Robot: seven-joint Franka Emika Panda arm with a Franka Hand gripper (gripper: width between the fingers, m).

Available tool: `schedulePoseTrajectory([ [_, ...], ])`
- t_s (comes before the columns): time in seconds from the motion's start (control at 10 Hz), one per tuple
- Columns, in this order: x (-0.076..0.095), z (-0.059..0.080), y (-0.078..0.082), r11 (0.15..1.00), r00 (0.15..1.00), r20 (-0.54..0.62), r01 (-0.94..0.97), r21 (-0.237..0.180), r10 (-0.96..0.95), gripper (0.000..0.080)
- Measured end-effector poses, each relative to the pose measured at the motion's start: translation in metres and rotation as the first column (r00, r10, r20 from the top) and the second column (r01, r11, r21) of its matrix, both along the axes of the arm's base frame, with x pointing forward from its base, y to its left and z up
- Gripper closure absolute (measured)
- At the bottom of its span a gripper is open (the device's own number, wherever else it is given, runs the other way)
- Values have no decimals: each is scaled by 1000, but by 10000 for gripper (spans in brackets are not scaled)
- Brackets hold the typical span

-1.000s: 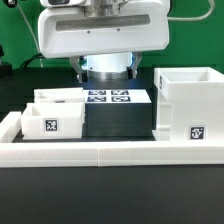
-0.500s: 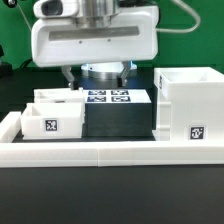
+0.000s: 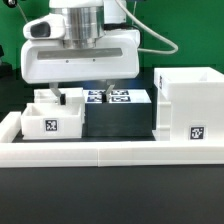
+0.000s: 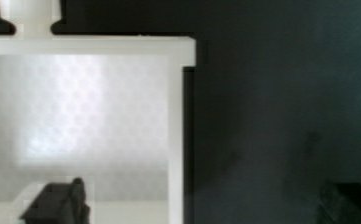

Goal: Assemble drawer

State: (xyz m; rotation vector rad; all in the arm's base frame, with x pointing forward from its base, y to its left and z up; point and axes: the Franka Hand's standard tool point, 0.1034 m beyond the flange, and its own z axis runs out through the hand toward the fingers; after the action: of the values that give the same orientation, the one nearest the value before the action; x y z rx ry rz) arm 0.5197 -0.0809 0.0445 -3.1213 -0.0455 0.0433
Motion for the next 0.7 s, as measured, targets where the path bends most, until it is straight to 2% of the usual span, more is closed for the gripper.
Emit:
schedulePoseTrajectory([
  [0.7, -20, -36, -2, 1000, 999, -40, -10, -10, 10, 150],
])
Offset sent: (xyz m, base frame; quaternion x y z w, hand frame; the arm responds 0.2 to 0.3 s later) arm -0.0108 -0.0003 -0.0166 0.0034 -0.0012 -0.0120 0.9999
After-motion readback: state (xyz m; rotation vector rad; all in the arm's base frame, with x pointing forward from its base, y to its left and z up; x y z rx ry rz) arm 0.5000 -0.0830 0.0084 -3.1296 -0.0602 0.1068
